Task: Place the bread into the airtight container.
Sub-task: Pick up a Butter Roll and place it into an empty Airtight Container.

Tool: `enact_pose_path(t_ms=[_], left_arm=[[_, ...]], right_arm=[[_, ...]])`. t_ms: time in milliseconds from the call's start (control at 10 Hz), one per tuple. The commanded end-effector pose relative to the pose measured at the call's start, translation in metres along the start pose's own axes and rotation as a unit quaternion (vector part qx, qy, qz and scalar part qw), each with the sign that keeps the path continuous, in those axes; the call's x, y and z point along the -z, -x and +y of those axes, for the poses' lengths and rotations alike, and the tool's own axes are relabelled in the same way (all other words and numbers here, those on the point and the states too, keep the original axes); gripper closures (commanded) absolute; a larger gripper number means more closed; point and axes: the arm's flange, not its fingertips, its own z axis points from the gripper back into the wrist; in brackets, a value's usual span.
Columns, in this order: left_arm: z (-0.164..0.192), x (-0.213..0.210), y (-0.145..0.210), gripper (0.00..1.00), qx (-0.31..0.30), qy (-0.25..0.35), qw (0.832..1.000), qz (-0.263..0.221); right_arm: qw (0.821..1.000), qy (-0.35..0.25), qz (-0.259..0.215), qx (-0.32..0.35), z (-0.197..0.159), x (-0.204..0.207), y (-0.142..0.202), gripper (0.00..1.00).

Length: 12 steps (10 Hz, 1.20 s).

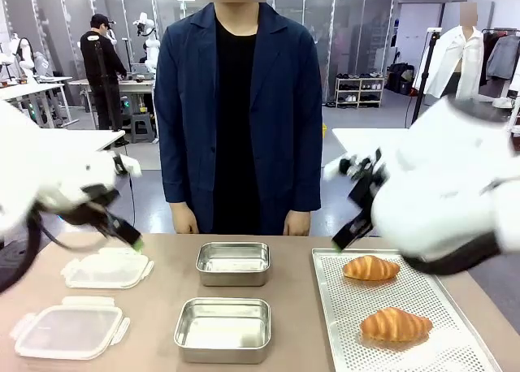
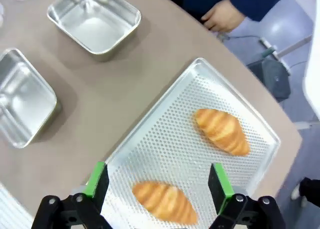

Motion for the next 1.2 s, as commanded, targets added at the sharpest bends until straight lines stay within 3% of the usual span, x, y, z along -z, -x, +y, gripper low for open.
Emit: enact_pose_path(t_ms=[0,400,600,800,1100], left_arm=[[0.022,-0.1,-0.02,0.0,-0.001,0.036,0.999,0.011],[0.039,-0.278,-0.018,0.0,-0.021,0.059,0.998,-0.021],[0.034,-0.332,0.001,0.0,-0.018,0.044,0.998,-0.046],[0.036,-0.371,0.021,0.0,-0.028,0.026,0.996,-0.078],[0.032,-0.399,0.032,0.0,-0.033,0.027,0.993,-0.112]], right_arm=[[1.0,-0.018,0.013,-0.018,-0.035,-0.085,-0.007,0.0],[0.999,-0.032,-0.015,-0.007,-0.063,-0.265,0.028,0.0],[0.999,-0.014,-0.036,-0.003,-0.058,-0.332,0.058,0.0],[0.998,0.003,-0.055,-0.003,-0.055,-0.375,0.083,0.0],[0.999,0.007,-0.051,0.007,-0.058,-0.385,0.093,0.0]])
